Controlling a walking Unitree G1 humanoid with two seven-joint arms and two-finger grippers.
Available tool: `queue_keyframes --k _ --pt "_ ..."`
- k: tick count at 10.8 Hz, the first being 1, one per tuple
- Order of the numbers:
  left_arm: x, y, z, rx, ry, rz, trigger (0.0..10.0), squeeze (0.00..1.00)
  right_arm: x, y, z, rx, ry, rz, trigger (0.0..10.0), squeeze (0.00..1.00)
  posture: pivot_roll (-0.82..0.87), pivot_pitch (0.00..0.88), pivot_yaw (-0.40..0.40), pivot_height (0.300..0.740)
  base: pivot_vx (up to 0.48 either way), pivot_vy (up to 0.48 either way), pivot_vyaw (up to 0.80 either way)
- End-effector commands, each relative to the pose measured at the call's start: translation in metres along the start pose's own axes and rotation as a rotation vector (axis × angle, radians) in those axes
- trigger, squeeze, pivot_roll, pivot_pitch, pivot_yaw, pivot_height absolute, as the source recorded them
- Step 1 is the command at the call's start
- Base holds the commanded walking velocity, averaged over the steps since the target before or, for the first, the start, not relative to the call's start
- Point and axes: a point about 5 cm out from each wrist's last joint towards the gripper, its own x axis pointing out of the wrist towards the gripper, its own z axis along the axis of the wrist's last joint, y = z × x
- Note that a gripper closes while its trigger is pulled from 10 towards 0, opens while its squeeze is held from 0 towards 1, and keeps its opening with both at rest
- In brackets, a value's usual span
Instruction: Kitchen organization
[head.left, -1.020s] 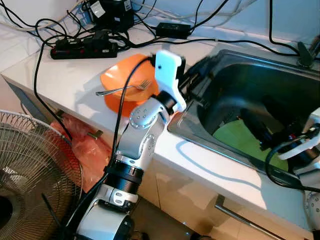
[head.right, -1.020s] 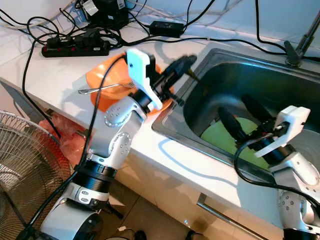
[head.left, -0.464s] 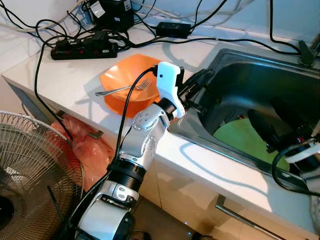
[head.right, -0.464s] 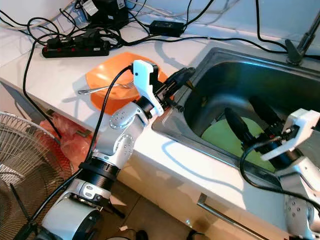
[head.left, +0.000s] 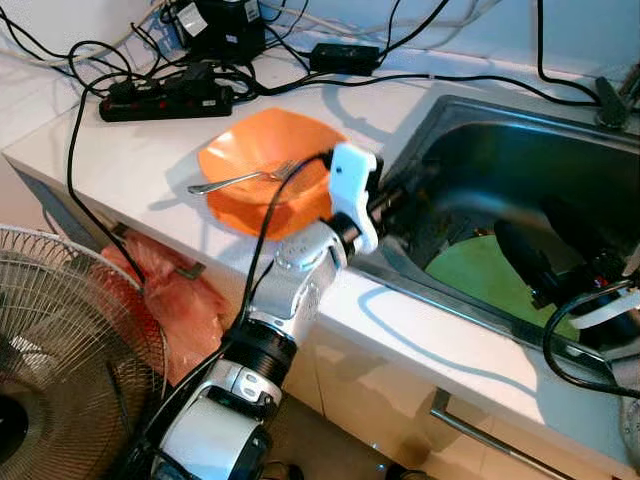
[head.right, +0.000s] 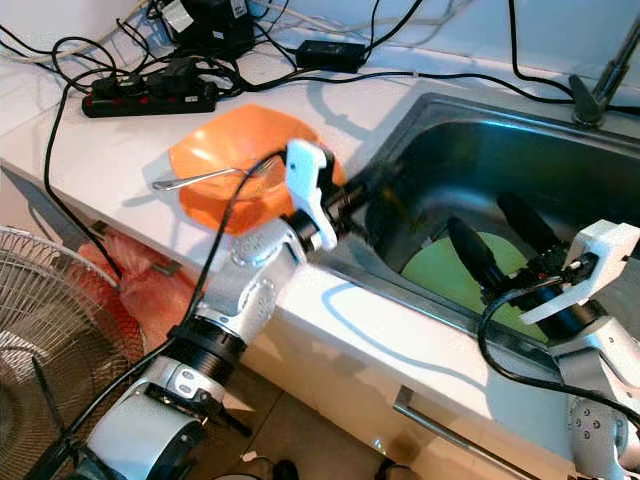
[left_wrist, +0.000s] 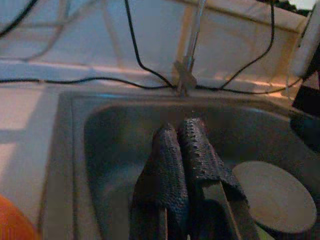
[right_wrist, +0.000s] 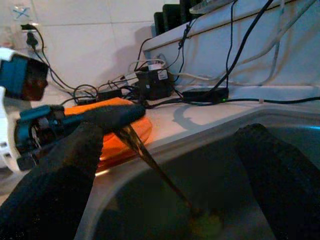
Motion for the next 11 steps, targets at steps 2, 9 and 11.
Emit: queue_keyframes --k 2,9,11 --pt "0.04 -0.055 0.008 -0.071 -0.068 -0.156 10.0 0.0 0.004 0.008 -0.004 0.035 -0.003 0.022 10.0 0.0 -0.09 0.142 0.119 0.74 0.0 0.0 0.0" --pt "0.043 -0.054 -0.003 -0.05 -0.027 -0.13 10.0 1.0 0.009 0.013 -0.011 0.056 0.007 0.047 10.0 0.0 -0.08 0.14 0.118 0.74 0.0 0.0 0.0" --pt "0.043 -0.054 -0.003 -0.041 -0.03 -0.133 10.0 1.0 0.011 0.013 -0.011 0.056 0.008 0.052 10.0 0.0 -0.08 0.134 0.116 0.74 0.0 0.0 0.0"
